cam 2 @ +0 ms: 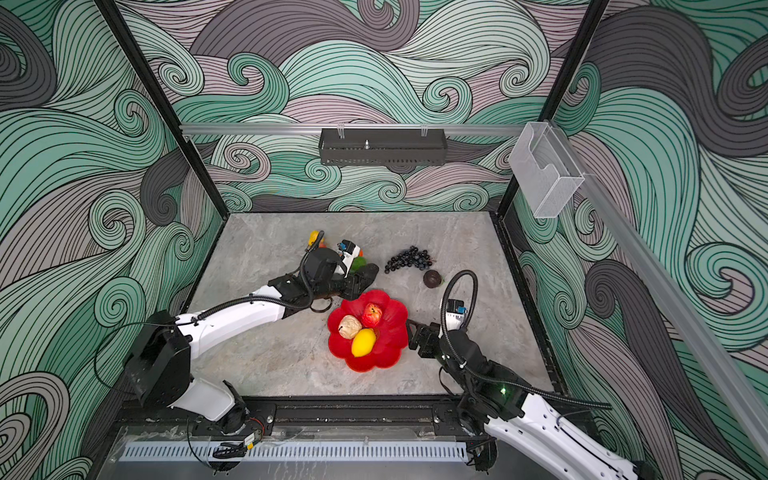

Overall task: Place and organize the fake fruits in the fruit bowl
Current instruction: 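Lift the avocado toward the bowl with the left gripper while the right gripper approaches, then grasp the avocado with the right gripper while the left gripper releases and withdraws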

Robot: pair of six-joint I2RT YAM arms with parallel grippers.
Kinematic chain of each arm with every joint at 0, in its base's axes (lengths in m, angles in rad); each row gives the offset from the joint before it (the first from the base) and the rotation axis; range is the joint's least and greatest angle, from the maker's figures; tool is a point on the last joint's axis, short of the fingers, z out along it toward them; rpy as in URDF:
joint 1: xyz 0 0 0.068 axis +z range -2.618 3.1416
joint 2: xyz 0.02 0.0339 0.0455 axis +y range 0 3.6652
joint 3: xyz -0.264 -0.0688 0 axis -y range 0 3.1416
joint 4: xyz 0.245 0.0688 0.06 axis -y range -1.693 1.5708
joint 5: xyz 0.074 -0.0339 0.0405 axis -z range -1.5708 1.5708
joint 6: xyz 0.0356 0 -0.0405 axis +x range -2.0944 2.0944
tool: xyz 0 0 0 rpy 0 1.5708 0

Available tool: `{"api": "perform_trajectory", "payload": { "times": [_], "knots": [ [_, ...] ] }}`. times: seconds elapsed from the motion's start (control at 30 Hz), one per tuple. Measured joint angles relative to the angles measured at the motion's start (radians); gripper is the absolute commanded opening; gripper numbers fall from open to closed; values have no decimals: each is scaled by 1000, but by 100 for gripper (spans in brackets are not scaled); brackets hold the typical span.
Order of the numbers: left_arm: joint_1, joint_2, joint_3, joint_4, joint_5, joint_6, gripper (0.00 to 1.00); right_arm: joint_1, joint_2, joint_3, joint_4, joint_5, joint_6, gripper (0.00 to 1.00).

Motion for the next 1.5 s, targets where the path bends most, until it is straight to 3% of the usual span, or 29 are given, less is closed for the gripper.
{"api": "perform_trajectory", "payload": {
  "times": [0.23,0.53,1.03,1.5],
  "knots": [
    [-103,-93,-224,237,3,76,48,-2,54,-1,126,-97,60,84],
    [-208,-130,-340,433,-5,173,49,-2,127,-14,265,-180,144,81],
    [-276,-137,-364,510,3,236,52,-2,225,-15,367,-257,208,76],
    [-297,-137,-364,513,48,265,56,-2,241,-14,386,-287,195,52]
  ]
}}
